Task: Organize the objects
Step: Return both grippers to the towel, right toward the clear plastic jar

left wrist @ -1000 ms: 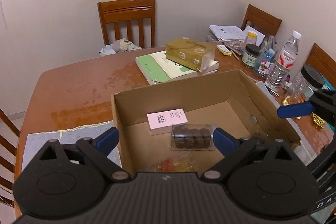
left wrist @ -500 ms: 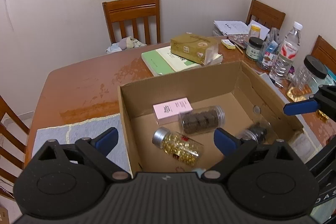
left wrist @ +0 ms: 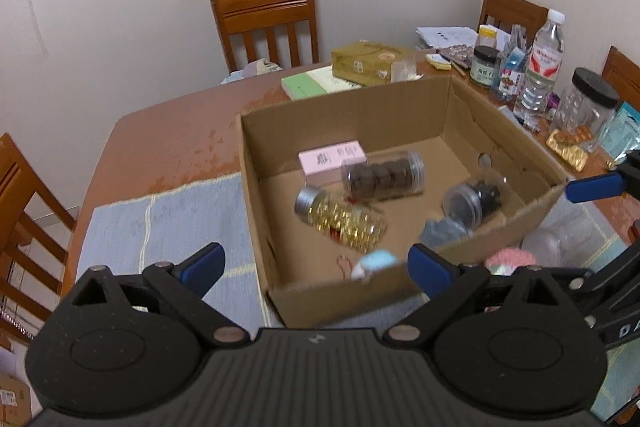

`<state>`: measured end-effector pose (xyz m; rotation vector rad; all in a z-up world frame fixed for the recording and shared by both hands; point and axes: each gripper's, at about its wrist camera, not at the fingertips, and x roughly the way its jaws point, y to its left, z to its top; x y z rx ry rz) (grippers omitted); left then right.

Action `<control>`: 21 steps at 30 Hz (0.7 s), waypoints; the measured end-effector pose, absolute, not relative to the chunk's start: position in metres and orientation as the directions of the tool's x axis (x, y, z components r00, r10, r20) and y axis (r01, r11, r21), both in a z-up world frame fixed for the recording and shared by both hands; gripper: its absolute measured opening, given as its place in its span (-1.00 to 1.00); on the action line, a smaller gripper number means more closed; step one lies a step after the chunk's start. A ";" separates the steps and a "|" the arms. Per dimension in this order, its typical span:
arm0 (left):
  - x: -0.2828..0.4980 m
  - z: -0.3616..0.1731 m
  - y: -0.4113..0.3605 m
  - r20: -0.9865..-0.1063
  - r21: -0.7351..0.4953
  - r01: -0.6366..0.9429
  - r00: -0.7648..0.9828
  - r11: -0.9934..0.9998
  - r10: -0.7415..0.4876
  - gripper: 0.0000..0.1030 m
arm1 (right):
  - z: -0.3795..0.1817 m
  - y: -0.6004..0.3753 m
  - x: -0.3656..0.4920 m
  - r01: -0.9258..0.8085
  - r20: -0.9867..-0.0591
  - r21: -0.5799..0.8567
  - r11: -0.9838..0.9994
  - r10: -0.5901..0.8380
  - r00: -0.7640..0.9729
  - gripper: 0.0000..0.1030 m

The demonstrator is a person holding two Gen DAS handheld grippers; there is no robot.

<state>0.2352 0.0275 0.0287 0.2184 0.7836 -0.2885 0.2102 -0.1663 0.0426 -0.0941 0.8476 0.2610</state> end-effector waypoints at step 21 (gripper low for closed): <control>0.203 -0.041 0.055 -0.815 0.016 0.162 0.574 0.987 -0.081 0.90 | -0.007 -0.215 0.158 -0.062 -0.796 -0.026 0.998 0.017 0.605 1.00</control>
